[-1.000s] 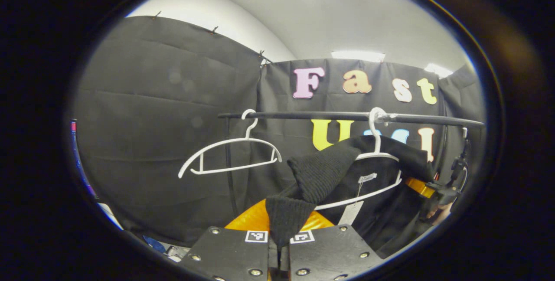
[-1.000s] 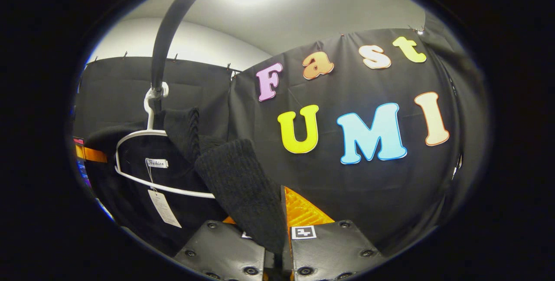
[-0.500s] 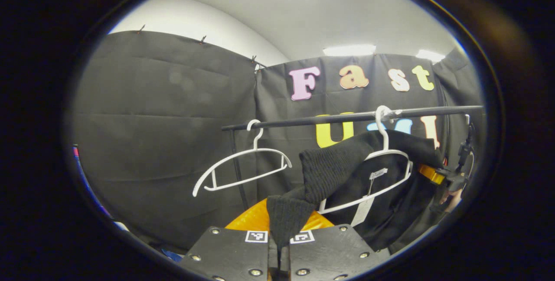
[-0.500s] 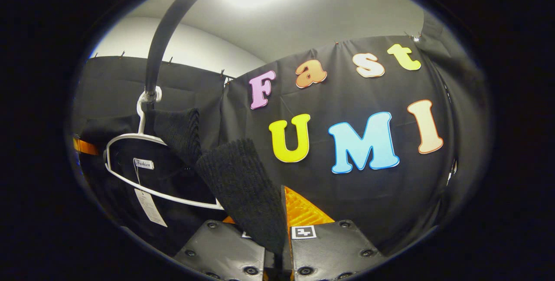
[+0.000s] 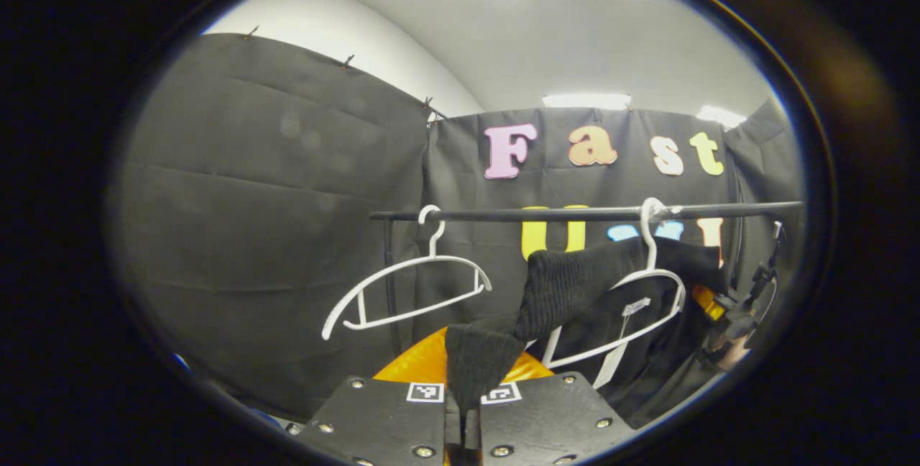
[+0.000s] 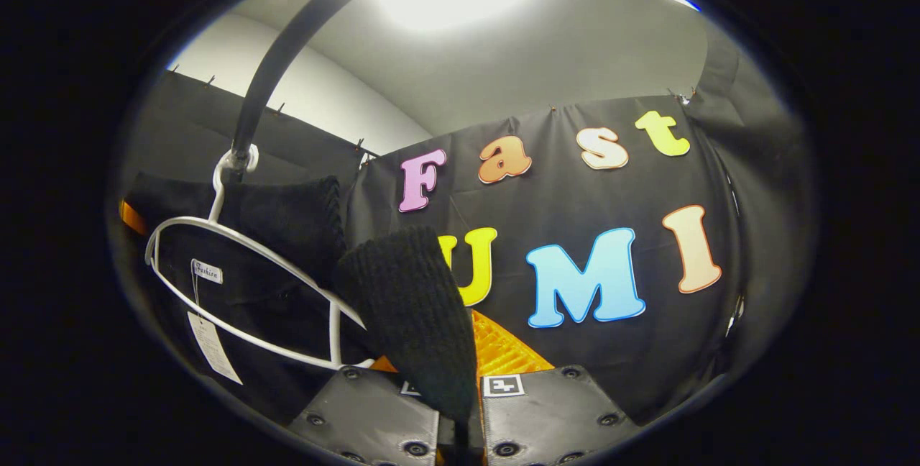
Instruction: Grasp the clothes on the hanger with both hands and then place them into the laundry hamper below.
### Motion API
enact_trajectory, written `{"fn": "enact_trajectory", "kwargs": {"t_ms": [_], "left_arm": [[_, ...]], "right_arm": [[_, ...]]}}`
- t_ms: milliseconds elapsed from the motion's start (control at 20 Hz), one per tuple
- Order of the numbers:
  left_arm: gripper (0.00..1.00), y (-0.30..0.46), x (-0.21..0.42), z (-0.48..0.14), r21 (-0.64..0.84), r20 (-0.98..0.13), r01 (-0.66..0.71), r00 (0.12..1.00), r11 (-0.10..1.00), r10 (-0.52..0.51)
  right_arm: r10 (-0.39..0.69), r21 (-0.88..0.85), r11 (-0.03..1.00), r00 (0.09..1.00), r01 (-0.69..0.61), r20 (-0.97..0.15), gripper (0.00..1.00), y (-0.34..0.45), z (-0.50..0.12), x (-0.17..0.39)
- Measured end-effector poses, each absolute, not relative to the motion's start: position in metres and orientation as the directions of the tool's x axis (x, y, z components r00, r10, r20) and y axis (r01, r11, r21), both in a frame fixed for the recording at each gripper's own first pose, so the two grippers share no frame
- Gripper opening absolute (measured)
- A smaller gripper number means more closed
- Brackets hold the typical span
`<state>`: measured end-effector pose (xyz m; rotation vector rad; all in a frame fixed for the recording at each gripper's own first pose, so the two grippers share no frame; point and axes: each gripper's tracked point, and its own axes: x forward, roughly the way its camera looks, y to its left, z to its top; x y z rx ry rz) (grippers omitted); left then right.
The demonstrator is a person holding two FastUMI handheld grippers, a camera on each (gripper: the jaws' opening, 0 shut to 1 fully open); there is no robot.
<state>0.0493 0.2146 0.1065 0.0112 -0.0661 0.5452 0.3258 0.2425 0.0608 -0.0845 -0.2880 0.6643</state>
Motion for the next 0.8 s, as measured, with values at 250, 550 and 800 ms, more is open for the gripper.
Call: {"fn": "enact_trajectory", "kwargs": {"t_ms": [250,550,800], "left_arm": [[0.01,0.234,0.061,0.107,0.008,0.062,-0.508,0.860,0.861,0.506],[0.01,0.262,0.073,0.092,0.006,0.021,-0.456,0.890,0.890,0.456],[0.01,0.275,0.075,0.072,-0.083,-0.007,-0.418,0.908,0.905,0.419]], "right_arm": [[0.634,-0.231,0.773,0.724,-0.591,0.271,0.10,0.256,0.065,0.334],[0.673,-0.297,0.739,0.676,-0.604,0.300,0.09,0.270,0.053,0.342],[0.720,-0.316,0.694,0.643,-0.647,0.263,0.09,0.280,0.035,0.349]]}}
